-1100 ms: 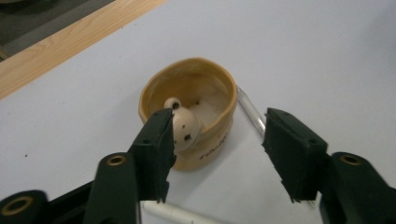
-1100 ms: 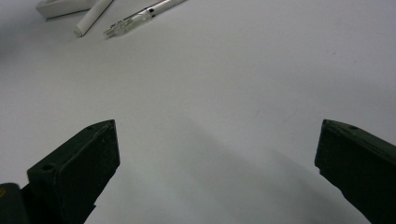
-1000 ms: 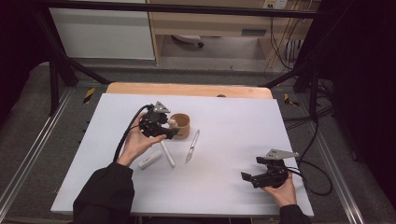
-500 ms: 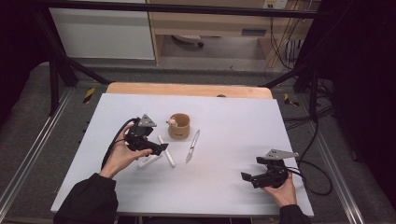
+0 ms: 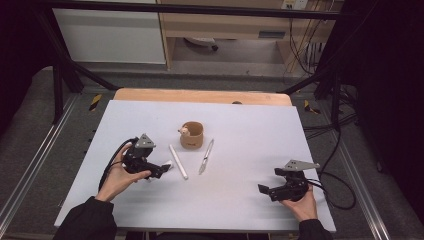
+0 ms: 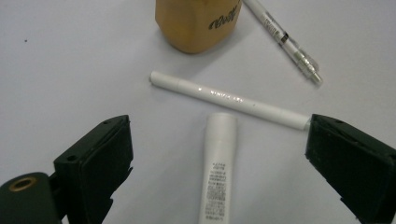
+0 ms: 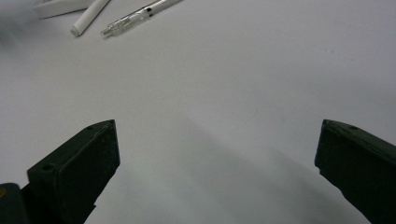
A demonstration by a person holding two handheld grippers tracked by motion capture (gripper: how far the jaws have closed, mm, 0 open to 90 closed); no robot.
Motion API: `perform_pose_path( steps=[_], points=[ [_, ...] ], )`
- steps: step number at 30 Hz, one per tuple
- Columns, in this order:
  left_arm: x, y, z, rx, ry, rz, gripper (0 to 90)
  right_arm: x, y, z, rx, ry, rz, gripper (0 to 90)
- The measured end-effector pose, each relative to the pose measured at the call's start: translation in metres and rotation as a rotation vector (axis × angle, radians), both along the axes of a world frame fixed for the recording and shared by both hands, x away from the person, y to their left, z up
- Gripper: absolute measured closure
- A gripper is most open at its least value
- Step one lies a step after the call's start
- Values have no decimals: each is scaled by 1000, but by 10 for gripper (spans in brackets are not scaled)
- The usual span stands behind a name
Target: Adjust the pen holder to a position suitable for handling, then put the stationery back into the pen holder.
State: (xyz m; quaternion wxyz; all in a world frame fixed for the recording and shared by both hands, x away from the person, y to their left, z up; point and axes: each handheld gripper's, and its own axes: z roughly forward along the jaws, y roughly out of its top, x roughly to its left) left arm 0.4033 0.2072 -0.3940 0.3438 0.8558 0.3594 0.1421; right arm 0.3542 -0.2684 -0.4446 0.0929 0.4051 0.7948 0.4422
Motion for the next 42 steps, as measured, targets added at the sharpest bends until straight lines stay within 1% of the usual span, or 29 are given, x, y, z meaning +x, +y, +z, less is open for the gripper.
perform_pose_path(
  steps=[1,4,8,10,16,20,23,25,27,28,29,31,33,34,36,37,42],
  points=[
    [-1,1,-2,1,-1,1,75,0,0,0,0,0,0,5],
    [-4,5,-8,3,13,-1,76,0,0,0,-2,-1,0,5],
    [-7,9,-13,21,27,0,83,1,0,0,-7,0,4,5],
    [-8,9,-15,17,31,0,85,0,0,0,-3,0,1,5],
    [-8,8,-16,33,47,-14,86,0,0,0,-7,-2,5,5],
    [-5,5,-14,56,45,-23,90,0,0,0,-7,0,3,5],
    [-2,3,-12,76,51,-28,114,0,0,0,-9,6,4,5],
    [0,0,-11,83,58,-34,132,1,0,0,-9,1,5,5],
    [1,-1,-11,93,60,-42,164,0,0,0,-6,1,4,5],
    [2,-2,-11,103,63,-46,201,1,0,0,-7,1,6,5],
    [3,-3,-12,106,66,-50,201,1,0,0,-7,1,6,5],
    [4,-4,-14,120,82,-60,210,0,0,0,-8,6,7,5],
    [4,-6,-16,134,86,-71,244,0,0,-1,-7,6,6,5],
    [5,-6,-17,144,91,-77,276,1,0,-1,-11,4,8,5],
    [7,-6,-19,143,111,-86,290,1,0,-1,-11,4,7,5],
    [8,-7,-19,149,111,-91,301,0,0,-1,-12,4,7,5],
    [13,-8,-23,169,141,-84,351,0,0,-1,-16,7,12,5]
  ],
)
